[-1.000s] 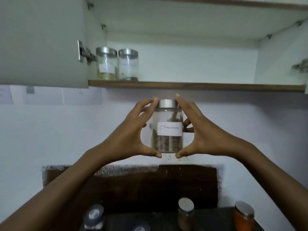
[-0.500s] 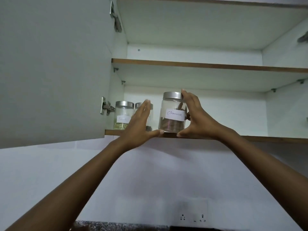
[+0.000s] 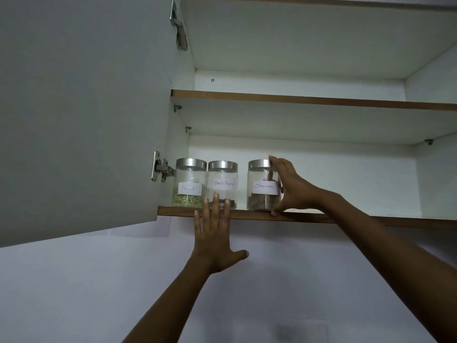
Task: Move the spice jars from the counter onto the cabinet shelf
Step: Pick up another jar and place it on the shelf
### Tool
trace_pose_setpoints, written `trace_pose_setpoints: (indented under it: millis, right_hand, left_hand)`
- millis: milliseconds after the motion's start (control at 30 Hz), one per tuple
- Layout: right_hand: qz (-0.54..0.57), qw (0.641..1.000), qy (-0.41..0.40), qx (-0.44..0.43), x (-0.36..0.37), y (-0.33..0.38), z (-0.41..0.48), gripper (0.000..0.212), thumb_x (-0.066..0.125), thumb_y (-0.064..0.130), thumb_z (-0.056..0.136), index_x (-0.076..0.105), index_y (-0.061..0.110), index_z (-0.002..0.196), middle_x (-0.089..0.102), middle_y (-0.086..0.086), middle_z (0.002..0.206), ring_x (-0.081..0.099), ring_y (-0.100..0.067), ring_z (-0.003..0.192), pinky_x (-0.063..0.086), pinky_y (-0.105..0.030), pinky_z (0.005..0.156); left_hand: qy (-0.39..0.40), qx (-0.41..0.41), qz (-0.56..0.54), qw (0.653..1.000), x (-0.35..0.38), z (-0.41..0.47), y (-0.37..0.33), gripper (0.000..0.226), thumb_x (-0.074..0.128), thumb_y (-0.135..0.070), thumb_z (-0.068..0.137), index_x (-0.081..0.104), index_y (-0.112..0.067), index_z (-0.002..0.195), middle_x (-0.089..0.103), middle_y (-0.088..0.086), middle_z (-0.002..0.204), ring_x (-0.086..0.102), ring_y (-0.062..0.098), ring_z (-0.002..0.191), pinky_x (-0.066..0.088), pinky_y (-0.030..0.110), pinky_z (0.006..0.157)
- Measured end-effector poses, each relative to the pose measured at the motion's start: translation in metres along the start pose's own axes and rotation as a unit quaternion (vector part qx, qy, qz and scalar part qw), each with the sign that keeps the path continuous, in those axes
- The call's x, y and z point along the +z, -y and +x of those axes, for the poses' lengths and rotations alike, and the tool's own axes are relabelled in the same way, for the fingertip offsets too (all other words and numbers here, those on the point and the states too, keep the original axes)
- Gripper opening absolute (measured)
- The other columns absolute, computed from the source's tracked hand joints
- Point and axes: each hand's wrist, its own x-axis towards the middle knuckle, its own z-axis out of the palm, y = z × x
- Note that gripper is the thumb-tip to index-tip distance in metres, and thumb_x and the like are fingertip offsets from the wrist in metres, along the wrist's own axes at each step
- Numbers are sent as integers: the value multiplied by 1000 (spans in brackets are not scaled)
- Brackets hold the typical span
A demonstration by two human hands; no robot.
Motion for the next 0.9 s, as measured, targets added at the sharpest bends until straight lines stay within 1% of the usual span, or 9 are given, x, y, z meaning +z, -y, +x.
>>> trace_pose_setpoints:
  millis: [133,267,367,467,533,633,700,800,900]
  right_hand:
    - [62,997,-38,24,14,-4,12,114,84,28,65,6,17,148,7,-1,153,21,-18,138,28,-28,106]
    - [69,992,-103,35,33,0,19,102,78,29,73,10,16,147,12,0,154,27,-16,136,30,-29,99]
    - [45,992,-116,33,45,4,24,101,75,33,75,6,19,148,6,3,156,27,-17,137,33,-35,100]
    - [17,992,-115,40,50,7,25,102,70,35,79,-4,24,149,-5,3,158,22,-19,140,34,-40,102]
    - [26,993,-107,41,53,9,22,105,68,34,81,-12,23,148,-15,0,157,15,-21,143,31,-37,103]
    - [54,991,-106,65,60,14,6,108,66,36,83,-21,20,145,-28,-2,153,1,-23,144,21,-36,111]
    - [39,990,-112,72,63,17,-13,107,63,40,84,-22,19,144,-29,1,153,-3,-21,144,15,-37,113]
    - [-17,994,-85,71,62,23,-47,100,56,48,86,-17,16,146,-26,1,154,0,-17,144,17,-36,113]
    - [-78,994,-29,69,61,25,-92,88,45,55,88,-6,18,149,-16,2,157,0,-16,145,10,-45,114]
  left_hand:
    - [5,-3,13,1000,2,4,0,127,46,-82,67,-53,-23,121,-60,5,129,-56,29,118,-43,42,90]
    - [14,-3,19,1000,2,4,0,127,47,-82,66,-50,-23,123,-59,6,129,-56,30,118,-42,44,91]
    - [18,0,25,1000,3,4,1,127,47,-83,66,-49,-24,124,-59,6,129,-56,31,118,-43,44,90]
    - [20,1,23,1000,3,5,1,126,47,-82,66,-49,-25,124,-61,5,128,-56,31,117,-43,44,90]
    - [22,3,16,1000,3,5,1,126,48,-81,67,-49,-25,124,-62,5,126,-57,31,117,-43,44,89]
    - [28,6,13,1000,3,7,2,126,49,-80,68,-49,-24,123,-63,5,124,-57,32,115,-44,44,87]
    - [32,10,15,999,3,6,3,126,49,-80,69,-49,-23,124,-63,6,124,-57,33,114,-43,45,88]
    - [37,11,6,999,-3,6,4,122,49,-77,72,-39,-20,134,-55,9,132,-51,33,120,-33,50,97]
    - [56,14,-62,996,-10,-4,-7,105,38,-73,82,-32,-20,140,-45,8,143,-43,31,130,-26,52,103]
